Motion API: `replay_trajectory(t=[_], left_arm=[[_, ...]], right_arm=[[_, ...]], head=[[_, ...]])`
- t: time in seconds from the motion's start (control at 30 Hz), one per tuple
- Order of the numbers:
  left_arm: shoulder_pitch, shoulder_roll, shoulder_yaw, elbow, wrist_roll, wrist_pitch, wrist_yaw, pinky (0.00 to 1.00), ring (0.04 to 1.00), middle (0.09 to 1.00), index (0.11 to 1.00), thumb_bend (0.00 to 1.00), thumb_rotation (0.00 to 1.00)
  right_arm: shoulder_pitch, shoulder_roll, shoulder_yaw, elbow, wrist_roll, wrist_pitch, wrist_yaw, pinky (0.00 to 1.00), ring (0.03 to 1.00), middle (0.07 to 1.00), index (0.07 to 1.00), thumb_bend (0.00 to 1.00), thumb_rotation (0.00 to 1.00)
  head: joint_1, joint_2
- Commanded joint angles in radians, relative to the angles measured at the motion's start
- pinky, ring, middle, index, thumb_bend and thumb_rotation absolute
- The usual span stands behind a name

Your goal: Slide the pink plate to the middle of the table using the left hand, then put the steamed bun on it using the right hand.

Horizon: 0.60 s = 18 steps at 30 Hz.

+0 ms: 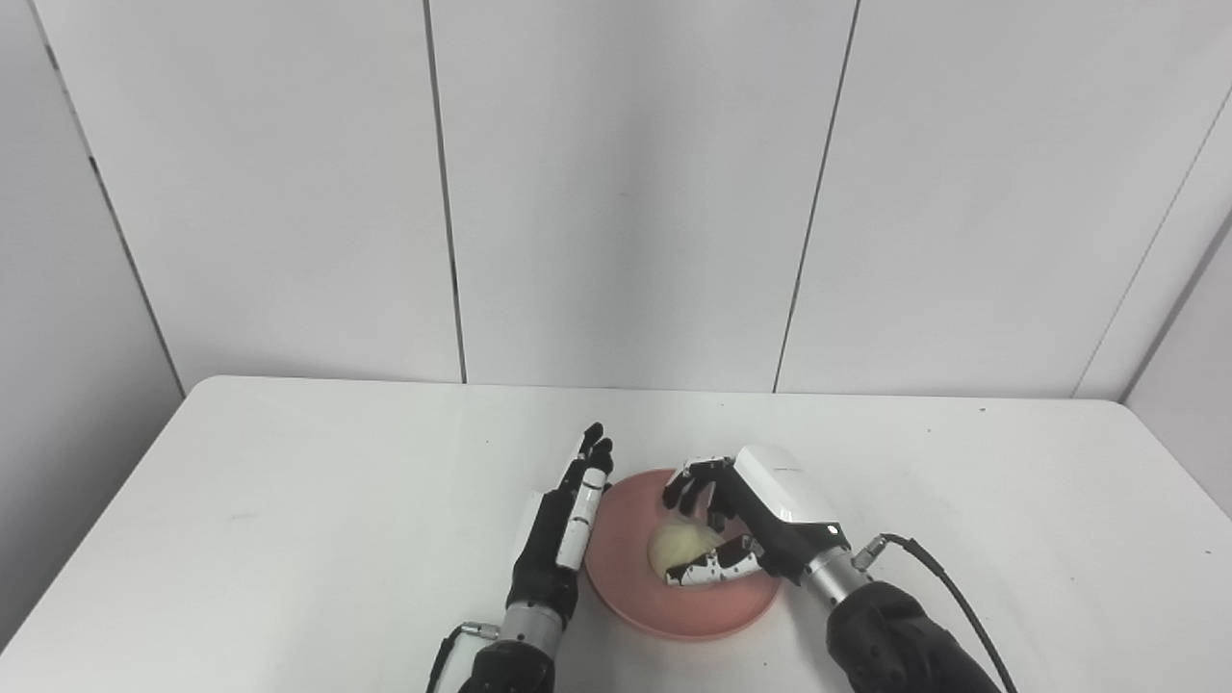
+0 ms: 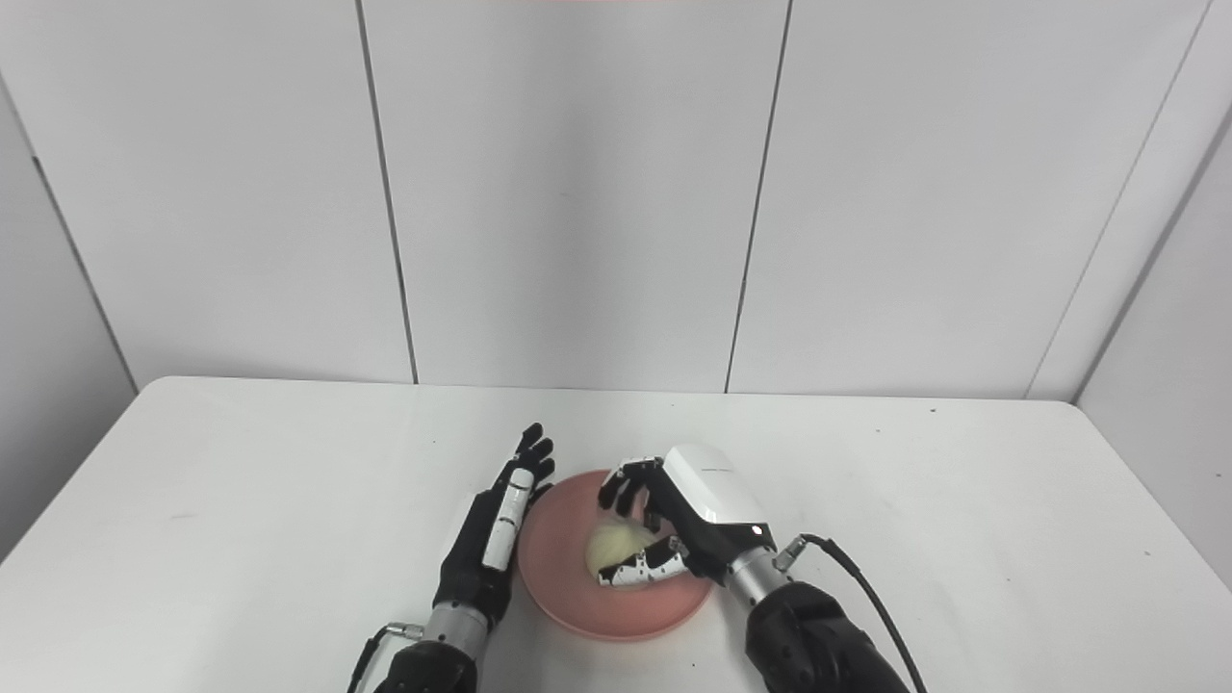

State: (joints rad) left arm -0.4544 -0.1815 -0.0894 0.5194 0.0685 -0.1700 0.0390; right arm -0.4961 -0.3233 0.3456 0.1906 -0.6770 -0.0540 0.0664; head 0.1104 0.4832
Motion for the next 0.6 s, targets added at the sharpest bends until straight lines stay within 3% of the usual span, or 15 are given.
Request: replay_trajectory(t=[0.0,0.17,0.3,0.33,0.37,0.43,0.57], left_arm=[[0.024,-0.001,-0.008,0.01,0.007,-0.009,0.002,0.94,0.966,0.969,0.944,0.55,1.0],[0.029,0.002,-0.009,0.0,0.003,-0.005,-0.005,0.95,0.973,0.978,0.952,0.56,1.0],[0.03,0.007,-0.01,-0.006,0.003,0.001,-0.011,0.95,0.973,0.979,0.956,0.56,1.0],[0.031,0.008,-0.011,-0.008,0.004,0.004,-0.011,0.95,0.974,0.978,0.956,0.56,1.0],[0.031,0.009,-0.01,-0.011,0.003,0.008,-0.013,0.95,0.975,0.978,0.956,0.56,1.0],[0.032,0.011,-0.009,-0.015,0.0,0.013,-0.016,0.95,0.975,0.976,0.955,0.55,1.0],[0.038,0.016,-0.007,-0.029,-0.004,0.02,-0.021,0.94,0.971,0.971,0.95,0.55,1.0]], right_arm=[[-0.002,-0.02,-0.002,-0.023,0.001,-0.011,0.019,0.7,0.78,0.802,0.777,0.64,0.27],[0.02,-0.024,-0.027,-0.033,0.053,-0.02,0.041,0.89,0.912,0.914,0.855,0.7,0.6],[0.038,-0.025,-0.049,-0.021,0.108,-0.038,0.041,0.97,0.953,0.947,0.874,0.71,0.72],[0.043,-0.026,-0.055,-0.018,0.122,-0.043,0.04,0.99,0.971,0.968,0.898,0.74,0.88],[0.051,-0.028,-0.062,-0.012,0.137,-0.054,0.033,0.99,0.977,0.976,0.907,0.75,0.94],[0.066,-0.026,-0.081,-0.003,0.166,-0.076,0.015,1.0,0.993,0.994,0.935,0.77,0.99],[0.104,-0.01,-0.126,0.0,0.214,-0.11,-0.024,0.93,0.984,1.0,0.946,0.71,0.98]], head=[[-0.001,0.0],[-0.001,0.006],[-0.004,0.009],[-0.004,0.009],[-0.005,0.009],[-0.006,0.011],[-0.006,0.014]])
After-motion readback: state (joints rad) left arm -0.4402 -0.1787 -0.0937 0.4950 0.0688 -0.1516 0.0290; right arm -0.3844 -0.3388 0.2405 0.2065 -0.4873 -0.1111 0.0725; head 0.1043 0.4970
